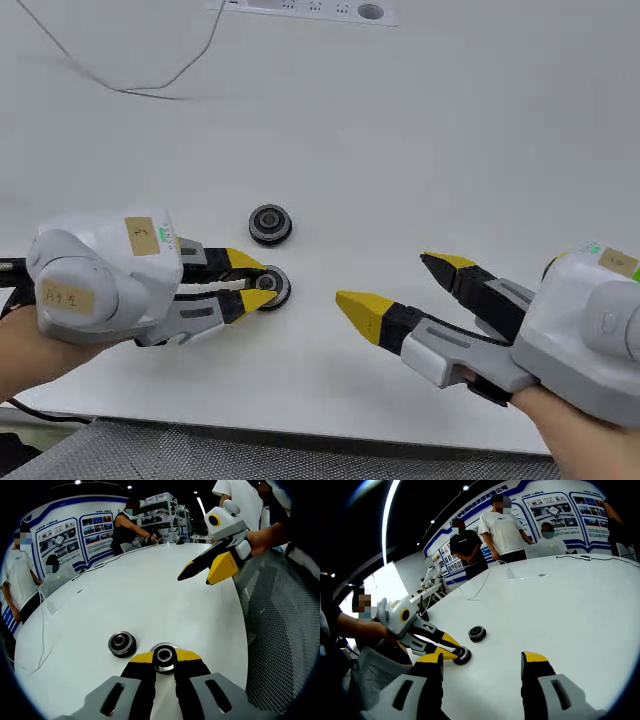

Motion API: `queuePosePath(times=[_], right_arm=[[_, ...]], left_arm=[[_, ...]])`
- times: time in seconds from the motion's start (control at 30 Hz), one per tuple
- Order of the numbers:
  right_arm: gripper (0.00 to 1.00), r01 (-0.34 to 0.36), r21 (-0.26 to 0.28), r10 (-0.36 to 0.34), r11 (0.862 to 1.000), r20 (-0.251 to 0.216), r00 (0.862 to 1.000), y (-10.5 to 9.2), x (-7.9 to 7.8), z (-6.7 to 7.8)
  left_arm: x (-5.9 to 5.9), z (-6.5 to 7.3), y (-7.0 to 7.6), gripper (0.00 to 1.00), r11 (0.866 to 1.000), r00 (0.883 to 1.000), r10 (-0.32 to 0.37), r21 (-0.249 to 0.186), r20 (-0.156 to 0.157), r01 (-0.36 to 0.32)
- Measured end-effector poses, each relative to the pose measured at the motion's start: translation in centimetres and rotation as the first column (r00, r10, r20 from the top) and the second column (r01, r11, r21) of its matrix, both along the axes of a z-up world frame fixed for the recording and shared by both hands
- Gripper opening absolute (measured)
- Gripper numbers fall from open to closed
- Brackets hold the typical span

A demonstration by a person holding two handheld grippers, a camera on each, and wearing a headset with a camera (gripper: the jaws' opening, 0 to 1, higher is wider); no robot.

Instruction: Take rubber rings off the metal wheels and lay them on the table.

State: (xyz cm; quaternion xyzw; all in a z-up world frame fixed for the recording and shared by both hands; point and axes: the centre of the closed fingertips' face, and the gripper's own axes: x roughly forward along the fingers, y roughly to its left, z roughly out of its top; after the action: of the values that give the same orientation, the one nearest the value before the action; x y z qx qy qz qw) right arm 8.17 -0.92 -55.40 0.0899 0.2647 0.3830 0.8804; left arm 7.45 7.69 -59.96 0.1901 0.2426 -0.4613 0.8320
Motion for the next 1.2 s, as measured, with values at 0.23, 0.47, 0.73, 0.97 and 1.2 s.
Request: queuePosePath(times=[0.23,0.47,0.73,0.97,1.2], right_arm=[[0.64,-0.028,0.093,0.035,0.995,-0.073,0.997,2.4,-0.8,-0.5],[0.62,0.020,0.221,0.020,0.975,-0.178,0.984,4.4,-0.9,-0.6],[0.61,0.063,0.288,0.006,0.956,-0.233,0.973,5.7,-0.5,-0.5],[0.61,0.098,0.357,0.018,0.929,-0.308,0.951,7.3,-0.2,-0.6],[0.61,0.084,0.347,0.047,0.934,-0.352,0.935,8.5,-0.7,-1.7]], left_arm=[[0.1,-0.1,0.0,0.14,1.000,1.000,-0.009,0.001,0.001,0.009],[0.1,-0.2,0.1,0.14,1.000,1.000,-0.027,0.003,0.003,0.027],[0.1,-0.3,0.2,0.14,0.999,0.999,-0.037,0.002,0.007,0.037],[0.2,-0.4,0.2,0.14,1.000,1.000,-0.028,-0.011,0.011,0.029],[0.2,-0.4,0.2,0.14,1.000,1.000,-0.021,-0.020,0.012,0.021]])
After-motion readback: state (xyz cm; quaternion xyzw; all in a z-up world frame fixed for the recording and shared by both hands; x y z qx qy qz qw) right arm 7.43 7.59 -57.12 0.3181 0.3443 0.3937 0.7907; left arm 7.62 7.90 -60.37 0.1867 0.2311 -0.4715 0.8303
